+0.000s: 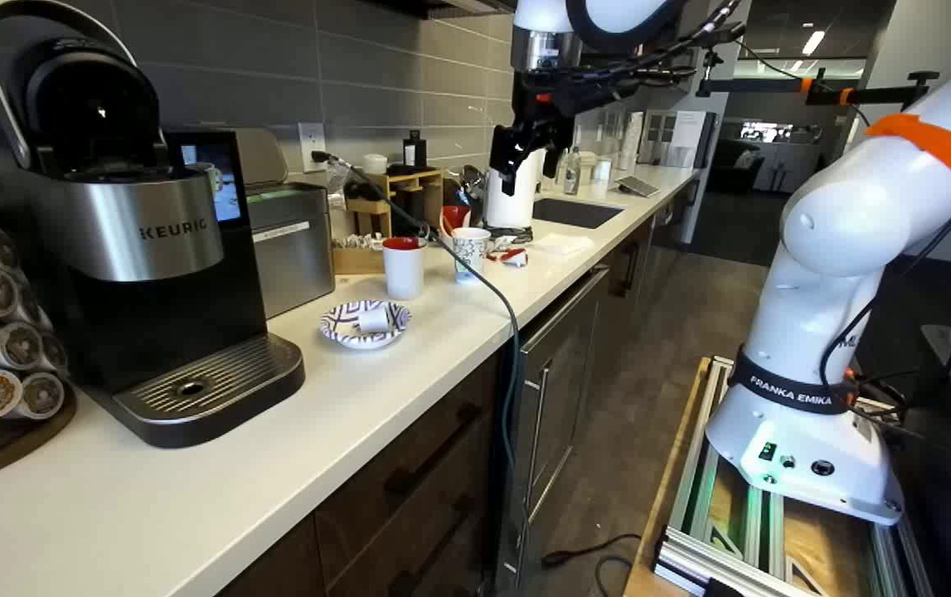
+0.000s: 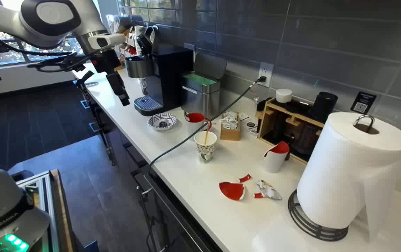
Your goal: Remove the silver spoon from the mug and put it on the counter
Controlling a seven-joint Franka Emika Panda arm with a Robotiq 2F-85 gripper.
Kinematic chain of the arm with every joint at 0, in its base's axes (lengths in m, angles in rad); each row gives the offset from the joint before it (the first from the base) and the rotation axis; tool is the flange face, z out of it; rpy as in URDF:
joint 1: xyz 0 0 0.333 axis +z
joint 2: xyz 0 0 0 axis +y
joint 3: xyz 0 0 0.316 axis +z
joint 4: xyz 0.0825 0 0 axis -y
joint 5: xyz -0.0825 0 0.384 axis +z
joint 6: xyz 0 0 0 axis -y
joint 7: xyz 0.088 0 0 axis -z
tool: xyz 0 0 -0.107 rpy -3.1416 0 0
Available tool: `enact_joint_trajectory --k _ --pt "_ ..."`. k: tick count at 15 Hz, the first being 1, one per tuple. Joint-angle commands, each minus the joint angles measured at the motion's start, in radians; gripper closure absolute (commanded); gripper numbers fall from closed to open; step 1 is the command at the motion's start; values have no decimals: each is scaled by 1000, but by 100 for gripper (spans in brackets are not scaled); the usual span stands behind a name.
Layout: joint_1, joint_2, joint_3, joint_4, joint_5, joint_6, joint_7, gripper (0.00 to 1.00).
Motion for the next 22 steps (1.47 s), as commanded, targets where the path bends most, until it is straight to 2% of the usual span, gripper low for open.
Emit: enact_joint_trajectory --k 1,5,9,12,17,19,21,22 --pt "20 4 -18 3 -14 -5 11 0" --pt "20 4 -18 3 -14 -5 11 0" --pt "-38 80 -11 48 -1 76 176 0" --pt "-86 185 -4 104 -14 166 329 0" --pt "-147 359 -16 213 -100 305 561 0" --pt "-146 439 -28 271 -138 313 644 0" --pt "-116 518 -54 325 -140 288 694 0" --pt "-63 543 -94 334 -68 299 575 0"
